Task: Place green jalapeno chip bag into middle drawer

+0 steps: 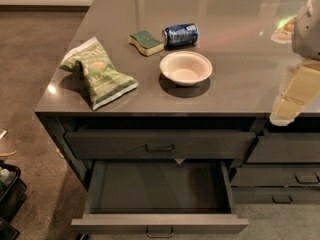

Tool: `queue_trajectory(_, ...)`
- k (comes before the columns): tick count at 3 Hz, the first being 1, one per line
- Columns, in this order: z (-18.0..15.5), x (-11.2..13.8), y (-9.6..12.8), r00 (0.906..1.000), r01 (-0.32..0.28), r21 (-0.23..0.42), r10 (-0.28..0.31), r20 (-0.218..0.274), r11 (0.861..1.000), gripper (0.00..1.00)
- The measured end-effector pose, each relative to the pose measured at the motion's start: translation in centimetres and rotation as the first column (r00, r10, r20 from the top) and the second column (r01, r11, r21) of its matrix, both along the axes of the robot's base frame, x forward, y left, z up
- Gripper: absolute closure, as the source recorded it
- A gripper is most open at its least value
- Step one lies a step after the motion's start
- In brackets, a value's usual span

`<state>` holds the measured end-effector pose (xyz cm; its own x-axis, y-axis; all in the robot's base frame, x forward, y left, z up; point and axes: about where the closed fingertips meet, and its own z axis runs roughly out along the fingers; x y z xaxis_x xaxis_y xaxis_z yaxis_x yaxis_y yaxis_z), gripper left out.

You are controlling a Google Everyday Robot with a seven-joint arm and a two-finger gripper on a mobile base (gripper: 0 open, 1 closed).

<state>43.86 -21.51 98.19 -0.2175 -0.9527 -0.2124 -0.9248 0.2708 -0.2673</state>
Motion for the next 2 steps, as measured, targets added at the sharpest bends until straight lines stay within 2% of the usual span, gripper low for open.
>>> queue_trajectory(1, 0.0, 0.0, 0.0, 1.0, 0.0, 0.0, 0.0, 0.0, 1.0, 0.0)
queue_trajectory(2, 0.25, 0.1, 0.21, 0.9994, -0.001, 0.024, 0.001, 0.035, 1.0, 0.0)
